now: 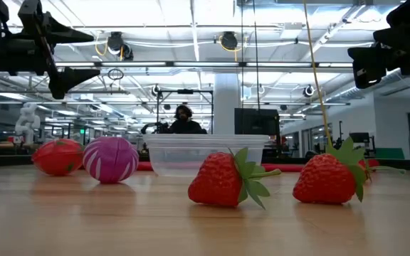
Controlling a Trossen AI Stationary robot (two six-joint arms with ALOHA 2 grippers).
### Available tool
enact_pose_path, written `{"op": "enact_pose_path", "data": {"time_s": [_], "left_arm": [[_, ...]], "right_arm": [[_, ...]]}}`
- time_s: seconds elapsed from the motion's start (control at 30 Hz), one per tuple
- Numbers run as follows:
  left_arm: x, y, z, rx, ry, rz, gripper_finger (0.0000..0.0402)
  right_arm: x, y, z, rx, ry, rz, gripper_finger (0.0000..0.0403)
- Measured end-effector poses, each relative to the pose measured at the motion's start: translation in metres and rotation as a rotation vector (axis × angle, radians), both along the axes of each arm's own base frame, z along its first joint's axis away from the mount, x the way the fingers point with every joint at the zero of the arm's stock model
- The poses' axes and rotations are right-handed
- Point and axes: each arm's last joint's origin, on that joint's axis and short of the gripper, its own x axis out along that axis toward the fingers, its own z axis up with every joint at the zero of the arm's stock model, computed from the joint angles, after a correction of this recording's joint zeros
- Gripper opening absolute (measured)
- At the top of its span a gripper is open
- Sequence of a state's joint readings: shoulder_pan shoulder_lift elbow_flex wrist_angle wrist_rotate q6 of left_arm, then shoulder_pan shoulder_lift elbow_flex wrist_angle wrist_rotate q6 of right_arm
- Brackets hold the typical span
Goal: Pick and placing Produce into tupperware
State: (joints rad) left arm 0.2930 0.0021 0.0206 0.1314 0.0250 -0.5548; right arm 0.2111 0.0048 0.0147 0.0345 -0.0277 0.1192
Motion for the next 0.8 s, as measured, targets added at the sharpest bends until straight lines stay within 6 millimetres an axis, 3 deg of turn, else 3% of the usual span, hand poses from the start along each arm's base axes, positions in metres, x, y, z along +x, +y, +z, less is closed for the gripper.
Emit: {"op": "enact_pose_path", "data": {"time_s": [0.8], "left_arm": [[-0.0002,0.0005,0.0001,0.0,-0.001,0.019,0.0379]], "right_arm": [[0.0,0.0,0.0004,0.001,-0.003,0.0,0.0187]]}}
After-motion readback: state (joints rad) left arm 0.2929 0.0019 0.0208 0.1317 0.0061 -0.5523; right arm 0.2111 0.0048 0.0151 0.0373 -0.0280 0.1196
